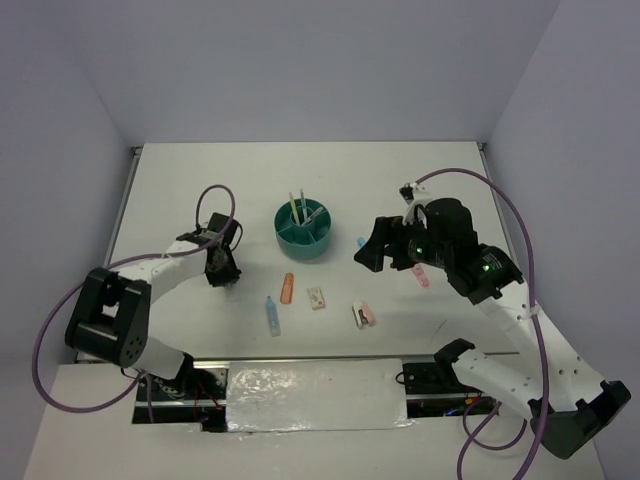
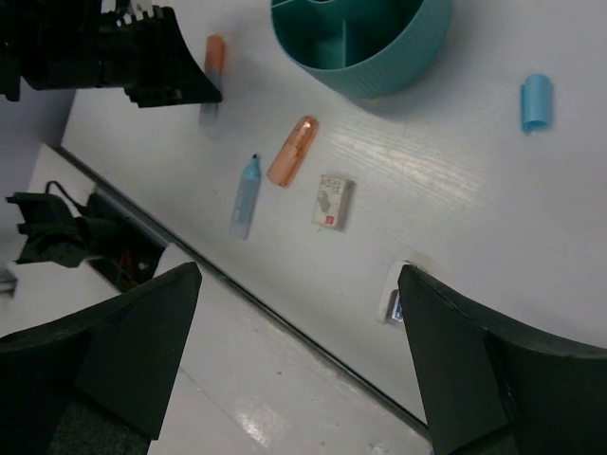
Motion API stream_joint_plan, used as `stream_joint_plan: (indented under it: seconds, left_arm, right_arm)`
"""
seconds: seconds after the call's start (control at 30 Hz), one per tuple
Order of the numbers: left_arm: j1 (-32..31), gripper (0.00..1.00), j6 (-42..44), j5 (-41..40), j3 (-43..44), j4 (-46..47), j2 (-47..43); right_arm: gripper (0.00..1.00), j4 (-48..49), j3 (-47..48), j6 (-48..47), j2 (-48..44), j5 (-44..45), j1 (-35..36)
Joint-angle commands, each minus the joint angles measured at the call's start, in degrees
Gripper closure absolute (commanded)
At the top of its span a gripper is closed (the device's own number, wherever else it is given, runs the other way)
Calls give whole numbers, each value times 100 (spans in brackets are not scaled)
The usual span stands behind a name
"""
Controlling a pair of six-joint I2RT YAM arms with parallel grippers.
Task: Sort the stationery into containers
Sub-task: Pick up the stationery from the center of the board, then place the stationery in the storage box.
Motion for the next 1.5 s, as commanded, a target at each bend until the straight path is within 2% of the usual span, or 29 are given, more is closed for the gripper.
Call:
stream_joint_plan:
  seconds: [0.0,0.07,0.13,0.17,0.2,0.27,0.37,0.5,0.77,0.9,0.97,1.1,1.17,1.2,1.27,1.3,1.33,1.37,1.47]
  left_arm:
    - [12,100,55,660,-269,-316,-855]
    - [-111,100,239,959,-181,-194,-1892]
    - [-417,100,571,1170,-137,315,-2917]
    - [-532,100,669,1380,-137,508,-3185]
    - [-690,100,766,1582,-146,893,-3431]
    - [-788,100,960,2091,-181,1177,-3916]
    - [-1033,100,1118,2401,-67,1310,-4049]
    - [-1569,100,1241,2349,187,1301,-4023]
    - [-1957,100,1417,2279,768,1151,-3864]
    - [-1983,100,1391,2419,830,1248,-3856]
    - [-2001,100,1391,2507,847,1318,-3794]
    - [-2027,100,1417,2542,900,1406,-3706]
    - [-2036,99,1452,2525,979,1415,-3636]
    - [-2028,97,1461,2429,1023,1406,-3618]
    - [-2028,71,1452,2210,1146,1241,-3566]
    - [-2027,53,1426,2026,1198,1126,-3557]
    - [-2036,15,1295,1484,1355,968,-3513]
    - [-2036,1,1225,1174,1453,775,-3461]
    - [-2019,1,943,189,1910,-278,-3188]
  right_arm:
    - [7,386,240,483,25,-659,45]
    - [7,772,267,774,61,-871,36]
    - [8,1202,241,1353,148,-1284,115]
    - [15,1692,241,1564,218,-1416,176]
    - [18,1879,267,1914,315,-1522,272]
    - [19,1698,774,2049,850,-1086,807]
    - [18,1066,1847,2014,1676,-5,1483]
    - [19,1213,2454,2155,2143,866,1820]
    - [23,836,3131,1962,2926,1227,2092]
    - [29,966,3001,1944,3049,1281,2119]
    - [46,1133,2974,1935,3137,1220,2163]
    - [73,1415,2878,1839,3295,816,2163]
    - [100,1616,2676,1865,3208,658,2172]
    - [100,1730,2588,1856,3147,622,2172]
    - [100,2002,2324,1638,2910,438,2111]
    - [100,2056,2263,1488,2804,385,1988]
    - [100,2126,2088,1322,2681,341,1883]
    - [100,2319,1964,902,2523,314,1743]
    - [100,3177,1244,-248,1724,25,1058]
